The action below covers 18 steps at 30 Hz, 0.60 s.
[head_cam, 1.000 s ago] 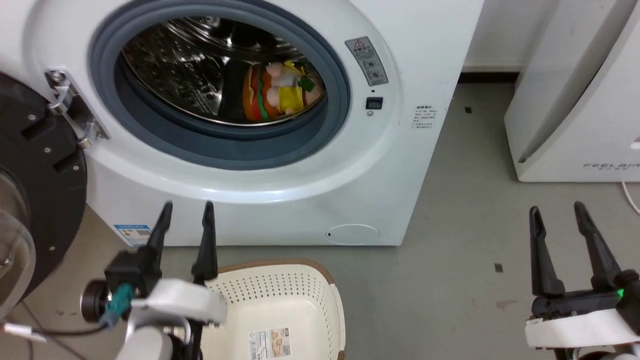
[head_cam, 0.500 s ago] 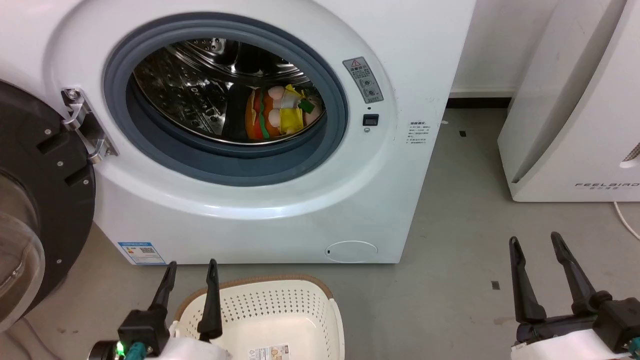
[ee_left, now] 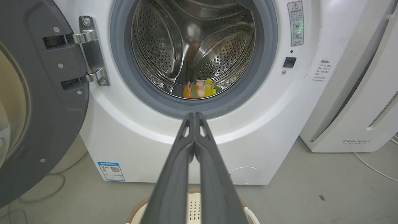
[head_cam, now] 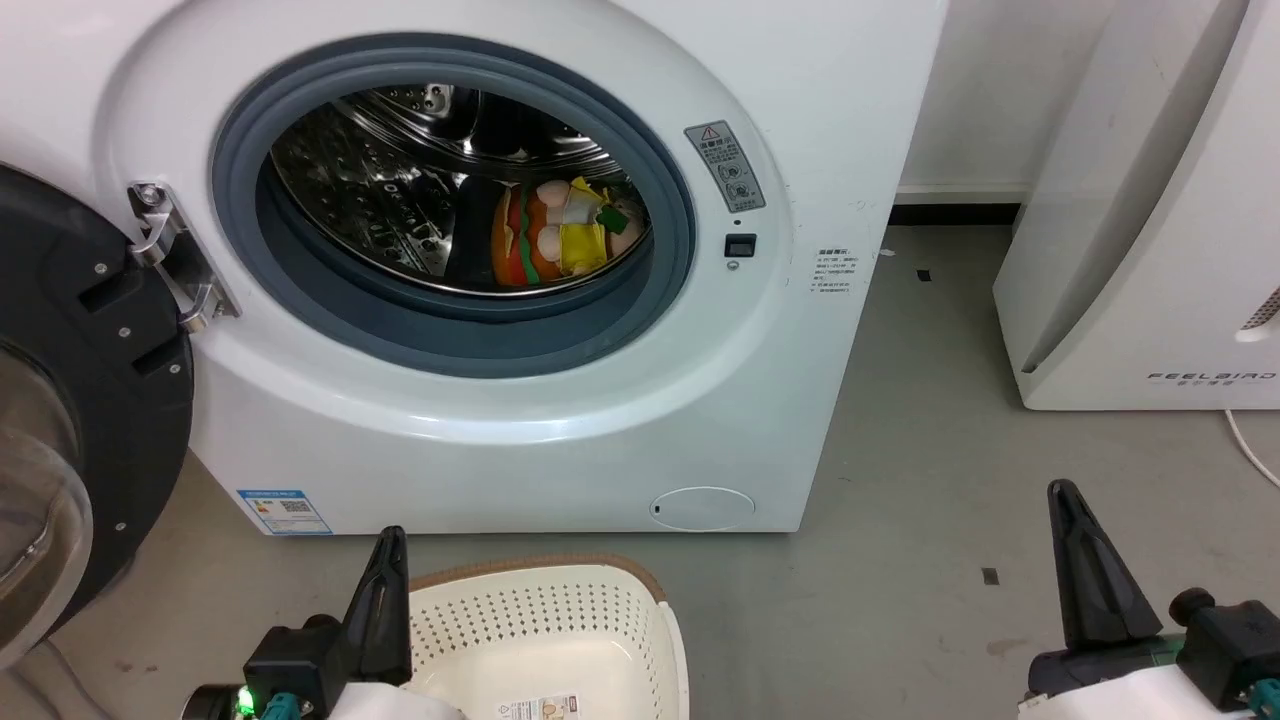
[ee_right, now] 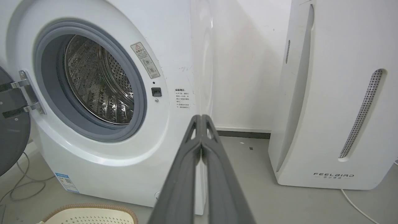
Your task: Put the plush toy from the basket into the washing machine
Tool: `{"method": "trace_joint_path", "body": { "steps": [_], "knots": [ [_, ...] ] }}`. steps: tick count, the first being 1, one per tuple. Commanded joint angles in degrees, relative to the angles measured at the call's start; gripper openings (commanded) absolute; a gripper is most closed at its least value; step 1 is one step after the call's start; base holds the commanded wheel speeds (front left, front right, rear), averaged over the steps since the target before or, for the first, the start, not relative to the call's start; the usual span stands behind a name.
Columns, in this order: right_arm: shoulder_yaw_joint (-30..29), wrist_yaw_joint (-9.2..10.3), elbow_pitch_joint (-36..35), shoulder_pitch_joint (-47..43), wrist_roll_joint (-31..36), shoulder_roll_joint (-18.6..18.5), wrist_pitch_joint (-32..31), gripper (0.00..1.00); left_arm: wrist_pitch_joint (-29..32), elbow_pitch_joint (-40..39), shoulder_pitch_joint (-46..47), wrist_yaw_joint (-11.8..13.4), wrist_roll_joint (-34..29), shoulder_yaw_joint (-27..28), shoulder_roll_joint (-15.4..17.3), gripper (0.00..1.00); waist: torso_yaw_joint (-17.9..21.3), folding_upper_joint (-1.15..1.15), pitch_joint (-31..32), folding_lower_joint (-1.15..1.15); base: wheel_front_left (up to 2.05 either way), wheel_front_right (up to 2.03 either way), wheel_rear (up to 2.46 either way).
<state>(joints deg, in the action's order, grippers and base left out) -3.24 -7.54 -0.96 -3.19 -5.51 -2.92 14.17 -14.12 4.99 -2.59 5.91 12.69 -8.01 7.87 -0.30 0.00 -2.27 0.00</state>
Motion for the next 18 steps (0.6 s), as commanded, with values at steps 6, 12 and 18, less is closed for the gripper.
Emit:
{"method": "trace_joint_path", "body": {
  "steps": [6,12,18],
  "knots": [
    [0.3,0.01,0.1,0.3,0.4,0.0,-0.9,0.00,0.9,-0.5,0.2,-0.4,-1.1,0.7,-0.5,0.00,0.0,0.00,0.1,0.00,0.00,0.00,0.00],
    [0.4,0.01,0.1,0.5,0.7,0.0,-1.6,0.00,1.6,-0.7,0.4,-0.7,-1.7,1.1,-0.7,0.00,0.0,0.00,0.2,0.00,0.00,0.00,0.00],
    [0.6,0.01,0.2,0.6,1.0,0.0,-2.3,0.00,2.3,-0.9,0.5,-1.0,-2.3,1.4,-0.9,0.00,0.0,0.00,0.3,0.00,0.00,0.00,0.00]
  ]
}}
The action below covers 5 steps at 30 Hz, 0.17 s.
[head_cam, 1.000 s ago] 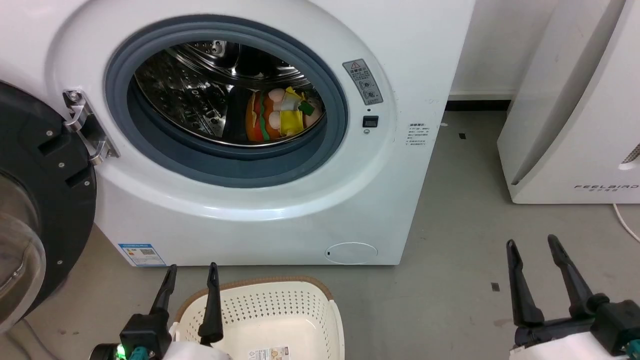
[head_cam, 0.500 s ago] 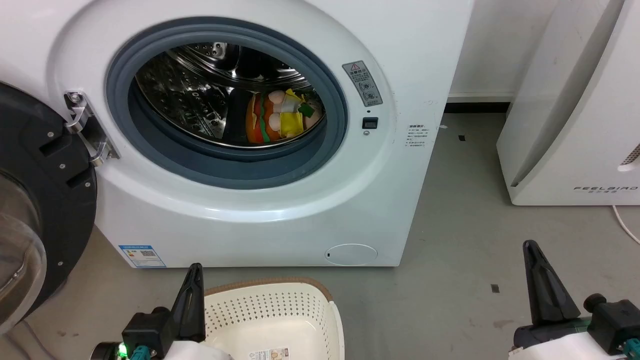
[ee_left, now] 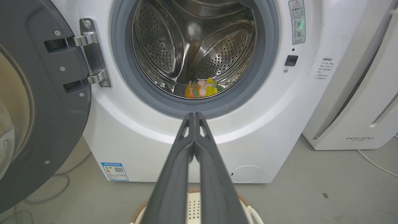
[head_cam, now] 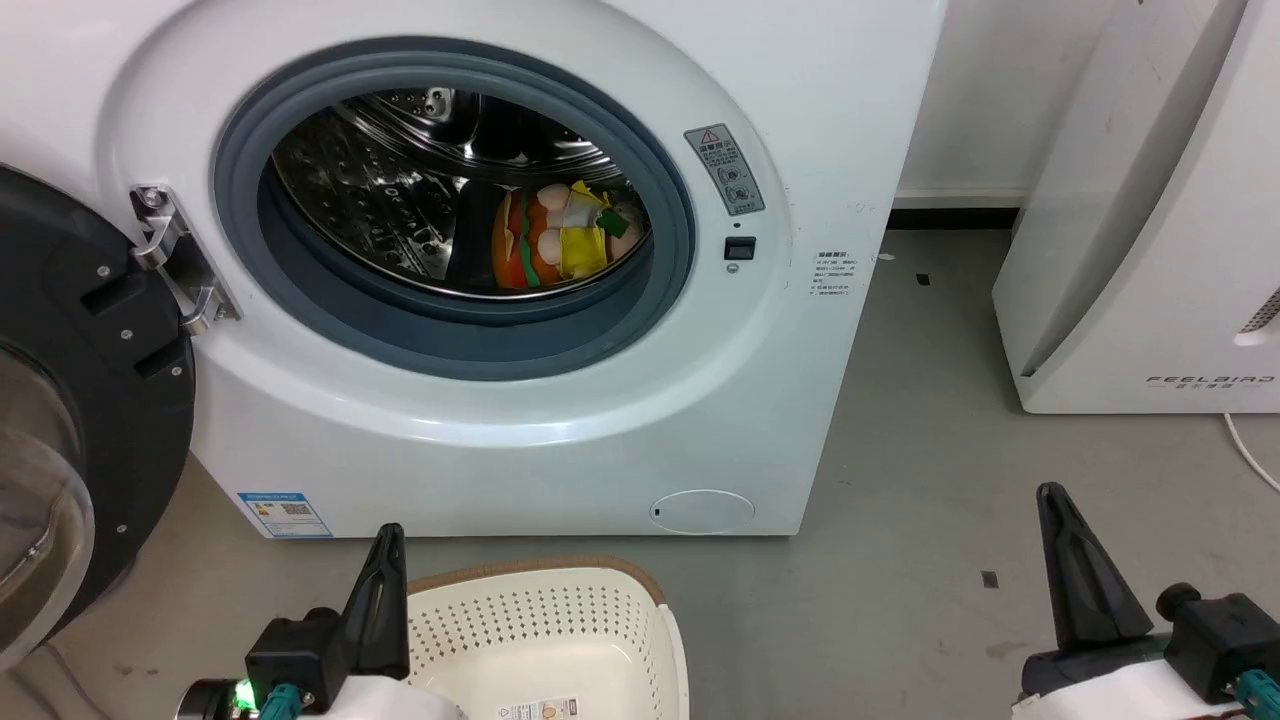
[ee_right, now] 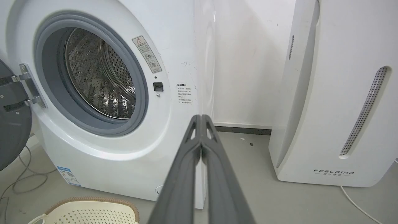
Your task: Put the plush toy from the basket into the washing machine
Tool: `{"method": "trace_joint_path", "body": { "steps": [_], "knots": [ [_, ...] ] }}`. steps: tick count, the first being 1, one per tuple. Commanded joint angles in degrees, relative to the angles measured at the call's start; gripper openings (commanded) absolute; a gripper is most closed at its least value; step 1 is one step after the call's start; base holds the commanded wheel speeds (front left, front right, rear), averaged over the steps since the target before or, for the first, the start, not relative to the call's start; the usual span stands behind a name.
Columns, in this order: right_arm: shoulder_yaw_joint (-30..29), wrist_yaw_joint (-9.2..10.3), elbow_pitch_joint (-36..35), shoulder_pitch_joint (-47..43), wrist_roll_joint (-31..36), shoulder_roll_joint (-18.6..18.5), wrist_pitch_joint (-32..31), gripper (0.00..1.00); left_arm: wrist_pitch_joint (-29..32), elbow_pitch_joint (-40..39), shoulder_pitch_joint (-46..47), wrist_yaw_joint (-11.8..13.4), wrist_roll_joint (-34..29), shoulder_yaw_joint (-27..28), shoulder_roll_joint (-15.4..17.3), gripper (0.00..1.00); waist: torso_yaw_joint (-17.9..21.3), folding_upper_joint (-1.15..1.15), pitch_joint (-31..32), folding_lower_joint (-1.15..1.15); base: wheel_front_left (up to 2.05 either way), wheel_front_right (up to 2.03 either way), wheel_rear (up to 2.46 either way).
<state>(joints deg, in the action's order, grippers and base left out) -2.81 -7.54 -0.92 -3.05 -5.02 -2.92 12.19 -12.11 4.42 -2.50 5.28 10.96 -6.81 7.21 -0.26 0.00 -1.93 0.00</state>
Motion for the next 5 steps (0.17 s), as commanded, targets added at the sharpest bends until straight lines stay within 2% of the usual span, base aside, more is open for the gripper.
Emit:
{"method": "trace_joint_path", "body": {
  "steps": [1,5],
  "knots": [
    [0.2,0.01,0.1,0.5,0.5,0.0,-0.4,0.00,0.4,-0.4,0.4,-0.4,-0.7,0.3,-0.3,0.00,0.0,0.00,0.0,0.00,0.00,0.00,0.00],
    [0.3,0.01,0.2,0.6,0.7,0.0,-0.9,0.00,0.8,-0.6,0.5,-0.6,-1.1,0.6,-0.5,0.00,0.0,0.00,0.1,0.00,0.00,0.00,0.00]
  ]
}}
